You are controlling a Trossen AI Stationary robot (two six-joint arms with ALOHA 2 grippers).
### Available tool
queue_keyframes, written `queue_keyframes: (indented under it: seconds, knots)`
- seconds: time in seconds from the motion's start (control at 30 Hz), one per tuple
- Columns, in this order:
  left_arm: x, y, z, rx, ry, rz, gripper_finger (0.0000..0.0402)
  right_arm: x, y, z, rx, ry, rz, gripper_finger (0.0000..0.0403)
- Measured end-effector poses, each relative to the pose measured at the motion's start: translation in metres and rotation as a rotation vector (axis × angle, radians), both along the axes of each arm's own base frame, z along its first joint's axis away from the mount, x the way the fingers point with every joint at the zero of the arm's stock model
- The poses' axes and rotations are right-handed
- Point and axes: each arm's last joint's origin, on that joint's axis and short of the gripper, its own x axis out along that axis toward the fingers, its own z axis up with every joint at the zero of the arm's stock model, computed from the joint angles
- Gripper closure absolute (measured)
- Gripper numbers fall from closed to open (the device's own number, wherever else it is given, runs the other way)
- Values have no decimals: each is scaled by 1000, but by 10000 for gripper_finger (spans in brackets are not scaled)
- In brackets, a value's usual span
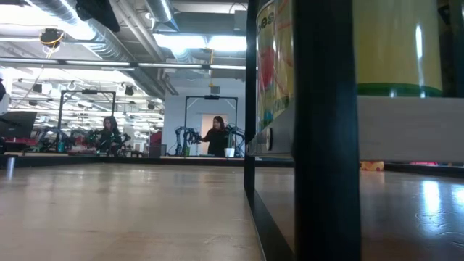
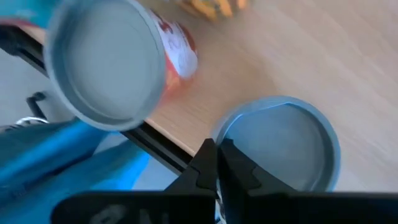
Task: Pick and place cans onto a shelf
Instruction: Put the blue tuna can on the shelf
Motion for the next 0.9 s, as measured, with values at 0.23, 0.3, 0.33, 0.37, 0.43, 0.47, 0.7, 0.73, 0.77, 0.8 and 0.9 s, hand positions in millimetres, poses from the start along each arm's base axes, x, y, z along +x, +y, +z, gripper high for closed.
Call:
queue_keyframes:
  seconds: [0.23,0.3,0.33,0.37,0.43,0.47,0.7,0.73,0.77,0.8,0.9]
  knots:
    - [0,0,0,-2,0,-4,401,0,1,-1,-2,12,15,396]
    - [0,0,0,6,5,-15,401,-1,0,-2,0,35,17,389]
    - [0,0,0,11,8,-21,401,-1,0,-2,4,54,17,386]
    - [0,0,0,13,9,-24,401,-1,0,-2,8,67,18,383]
    - [0,0,0,19,12,-32,401,-1,-1,-2,16,81,15,379]
    - [0,0,0,24,15,-38,401,0,-1,-2,17,82,10,378]
    - [0,0,0,27,17,-44,401,11,-7,-2,11,81,4,374]
    - [0,0,0,28,17,-45,401,13,-8,-2,9,79,11,373]
    - [0,0,0,30,18,-47,401,14,-9,-2,7,77,15,373]
    - [0,0,0,32,20,-50,401,16,-10,-2,4,75,22,373]
    - [0,0,0,33,22,-51,401,22,-14,-2,-9,68,62,372]
